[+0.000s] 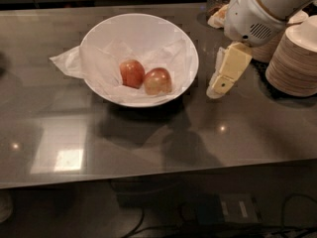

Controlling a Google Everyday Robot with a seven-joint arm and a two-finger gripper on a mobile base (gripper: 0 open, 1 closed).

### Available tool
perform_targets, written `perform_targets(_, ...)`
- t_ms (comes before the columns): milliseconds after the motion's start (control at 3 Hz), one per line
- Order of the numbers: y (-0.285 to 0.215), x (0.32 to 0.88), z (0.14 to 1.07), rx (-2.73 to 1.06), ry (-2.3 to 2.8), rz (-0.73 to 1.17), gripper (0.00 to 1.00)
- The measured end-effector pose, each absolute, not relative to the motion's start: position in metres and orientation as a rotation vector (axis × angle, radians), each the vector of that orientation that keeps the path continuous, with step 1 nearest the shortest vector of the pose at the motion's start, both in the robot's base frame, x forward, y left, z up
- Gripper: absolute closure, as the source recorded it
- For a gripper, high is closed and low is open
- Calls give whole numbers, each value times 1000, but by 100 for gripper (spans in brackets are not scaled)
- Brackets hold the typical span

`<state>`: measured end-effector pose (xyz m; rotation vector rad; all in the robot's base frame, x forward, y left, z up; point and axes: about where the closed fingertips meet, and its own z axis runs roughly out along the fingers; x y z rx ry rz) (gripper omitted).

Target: Pick apple from white bowl

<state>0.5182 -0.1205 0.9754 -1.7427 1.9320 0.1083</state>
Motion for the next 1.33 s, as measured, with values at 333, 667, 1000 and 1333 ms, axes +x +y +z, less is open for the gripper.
perform_targets(333, -98, 537, 963, -1729, 1876, 175, 0)
perform_targets(667, -84, 554, 955, -1702, 1855, 211, 7)
perform_targets(1000, -73, 564, 950, -1696, 1844, 236, 24)
perform_targets(1333, -64, 570, 946, -1699, 1833, 257, 32)
